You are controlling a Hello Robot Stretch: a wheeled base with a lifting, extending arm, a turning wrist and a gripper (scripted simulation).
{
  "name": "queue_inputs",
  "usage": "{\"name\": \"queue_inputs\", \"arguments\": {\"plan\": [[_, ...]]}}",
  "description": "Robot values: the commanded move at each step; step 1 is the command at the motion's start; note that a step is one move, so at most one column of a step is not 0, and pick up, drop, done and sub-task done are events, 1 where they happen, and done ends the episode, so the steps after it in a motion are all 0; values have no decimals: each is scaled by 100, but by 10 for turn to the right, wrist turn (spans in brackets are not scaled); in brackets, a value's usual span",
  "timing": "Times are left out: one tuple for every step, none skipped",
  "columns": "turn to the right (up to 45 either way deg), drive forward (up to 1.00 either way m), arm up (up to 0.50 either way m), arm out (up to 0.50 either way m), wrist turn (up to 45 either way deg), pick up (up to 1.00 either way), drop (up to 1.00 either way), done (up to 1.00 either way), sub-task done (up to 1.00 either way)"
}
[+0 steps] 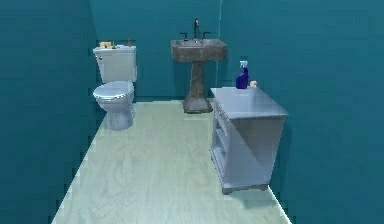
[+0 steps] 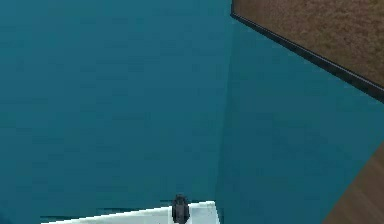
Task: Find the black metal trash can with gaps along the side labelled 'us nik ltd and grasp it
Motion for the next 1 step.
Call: {"name": "queue_inputs", "arguments": {"plan": [[0,0,0,40,0,0,0,0,0]]}}
